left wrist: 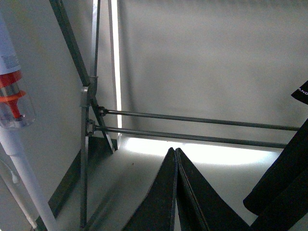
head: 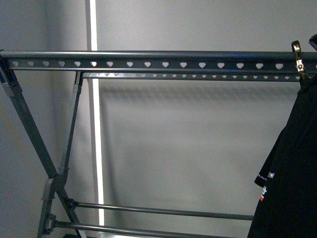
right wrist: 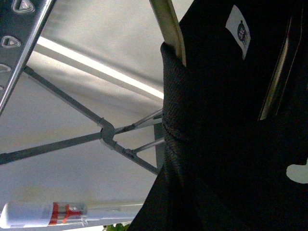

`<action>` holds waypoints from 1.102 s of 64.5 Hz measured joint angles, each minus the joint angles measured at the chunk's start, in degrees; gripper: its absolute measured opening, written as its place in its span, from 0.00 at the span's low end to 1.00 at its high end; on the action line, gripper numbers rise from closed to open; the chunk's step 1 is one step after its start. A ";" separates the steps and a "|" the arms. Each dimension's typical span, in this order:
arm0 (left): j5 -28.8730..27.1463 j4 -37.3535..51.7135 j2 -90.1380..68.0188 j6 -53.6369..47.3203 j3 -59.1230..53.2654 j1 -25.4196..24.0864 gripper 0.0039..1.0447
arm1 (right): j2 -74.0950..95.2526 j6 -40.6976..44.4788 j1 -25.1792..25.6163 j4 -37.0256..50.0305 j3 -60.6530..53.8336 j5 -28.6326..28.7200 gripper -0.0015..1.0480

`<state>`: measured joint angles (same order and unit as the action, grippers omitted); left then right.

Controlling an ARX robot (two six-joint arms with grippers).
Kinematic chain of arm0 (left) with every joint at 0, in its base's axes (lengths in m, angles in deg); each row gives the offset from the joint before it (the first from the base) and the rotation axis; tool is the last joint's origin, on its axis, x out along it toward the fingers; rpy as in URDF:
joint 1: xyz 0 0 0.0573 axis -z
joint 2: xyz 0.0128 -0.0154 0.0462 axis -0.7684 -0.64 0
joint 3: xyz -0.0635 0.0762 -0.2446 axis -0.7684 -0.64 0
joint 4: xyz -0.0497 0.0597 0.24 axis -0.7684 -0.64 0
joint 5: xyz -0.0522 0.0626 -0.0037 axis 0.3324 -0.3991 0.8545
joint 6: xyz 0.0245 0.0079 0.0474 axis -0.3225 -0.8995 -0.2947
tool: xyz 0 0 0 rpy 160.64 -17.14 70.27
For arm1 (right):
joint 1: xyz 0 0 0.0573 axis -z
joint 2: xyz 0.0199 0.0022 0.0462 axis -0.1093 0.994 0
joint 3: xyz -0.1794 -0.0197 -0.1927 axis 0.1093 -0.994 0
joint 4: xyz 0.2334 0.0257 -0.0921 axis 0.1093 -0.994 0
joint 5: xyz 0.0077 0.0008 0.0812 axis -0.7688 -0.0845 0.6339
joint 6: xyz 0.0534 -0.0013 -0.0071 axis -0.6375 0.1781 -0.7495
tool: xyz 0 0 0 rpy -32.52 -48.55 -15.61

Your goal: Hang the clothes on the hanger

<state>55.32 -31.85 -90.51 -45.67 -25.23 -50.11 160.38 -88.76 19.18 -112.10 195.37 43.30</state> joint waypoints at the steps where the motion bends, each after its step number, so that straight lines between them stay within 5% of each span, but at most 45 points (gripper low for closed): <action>1: 0.00 -0.26 0.28 0.00 0.00 0.00 0.03 | 0.02 -0.13 0.00 -0.07 0.20 0.04 0.04; 38: 0.02 -11.61 11.76 -0.11 0.00 0.00 0.03 | 1.49 -5.33 -0.35 -1.92 3.02 -3.78 0.04; 56: 0.11 -22.34 22.03 -0.13 0.00 0.00 0.03 | -8.81 0.26 -2.01 10.58 -15.15 -10.03 0.44; 71: 0.09 -22.45 22.32 -0.13 0.00 0.00 0.03 | -36.30 20.50 -3.96 35.47 -44.83 -22.32 0.85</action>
<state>55.40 -54.29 -68.20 -45.81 -25.23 -50.11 124.07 -68.25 15.22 -76.62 150.55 20.98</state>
